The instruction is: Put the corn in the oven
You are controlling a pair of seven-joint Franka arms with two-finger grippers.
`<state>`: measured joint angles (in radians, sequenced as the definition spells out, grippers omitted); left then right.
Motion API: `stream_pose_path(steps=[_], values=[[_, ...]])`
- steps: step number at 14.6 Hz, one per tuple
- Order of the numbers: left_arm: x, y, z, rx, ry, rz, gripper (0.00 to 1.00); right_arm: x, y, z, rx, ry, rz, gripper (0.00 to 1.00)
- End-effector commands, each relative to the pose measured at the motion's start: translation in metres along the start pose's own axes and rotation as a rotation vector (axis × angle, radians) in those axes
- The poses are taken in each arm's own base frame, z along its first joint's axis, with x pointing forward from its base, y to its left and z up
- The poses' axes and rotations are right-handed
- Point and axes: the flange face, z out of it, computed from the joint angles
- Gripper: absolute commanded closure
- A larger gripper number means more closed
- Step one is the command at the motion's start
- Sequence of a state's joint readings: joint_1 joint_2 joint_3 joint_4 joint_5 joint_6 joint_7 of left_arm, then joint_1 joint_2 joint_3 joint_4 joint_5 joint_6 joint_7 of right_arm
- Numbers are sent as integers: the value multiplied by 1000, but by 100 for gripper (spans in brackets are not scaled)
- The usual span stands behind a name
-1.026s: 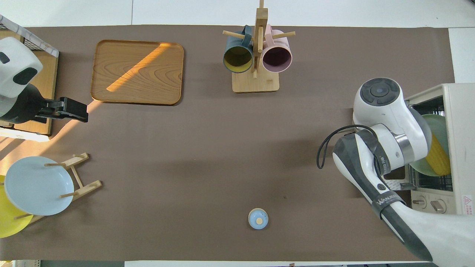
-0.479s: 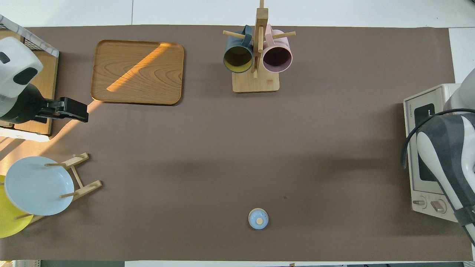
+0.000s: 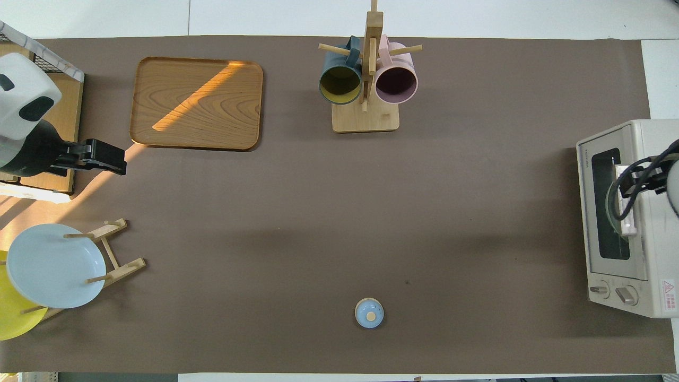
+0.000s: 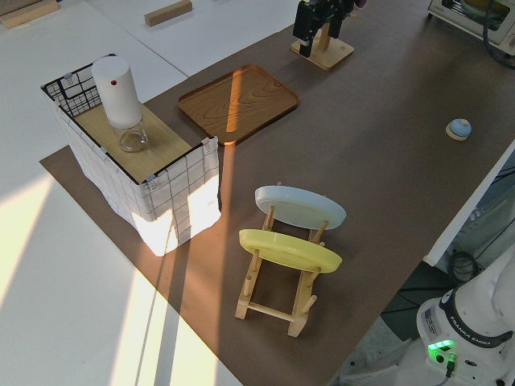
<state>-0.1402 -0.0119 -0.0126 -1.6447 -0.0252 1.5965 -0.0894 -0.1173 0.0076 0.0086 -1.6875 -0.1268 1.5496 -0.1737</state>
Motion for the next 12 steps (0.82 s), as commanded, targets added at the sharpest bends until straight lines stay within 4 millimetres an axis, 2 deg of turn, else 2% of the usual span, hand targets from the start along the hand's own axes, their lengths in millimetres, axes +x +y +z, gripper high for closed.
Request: stream_pose_path(steps=[1, 2, 5, 12], values=[[-4, -2, -3, -11, 13, 9, 0, -8, -14, -39, 109, 74, -18, 0], [-3, -2, -2, -11, 13, 8, 0, -7, -19, -45, 162, 94, -9, 0], [-3, -2, -3, -11, 14, 9, 0, -13, -24, -56, 179, 66, 18, 0], [-4, -1, -3, -11, 13, 10, 0, -13, -22, -55, 148, 53, 20, 0]])
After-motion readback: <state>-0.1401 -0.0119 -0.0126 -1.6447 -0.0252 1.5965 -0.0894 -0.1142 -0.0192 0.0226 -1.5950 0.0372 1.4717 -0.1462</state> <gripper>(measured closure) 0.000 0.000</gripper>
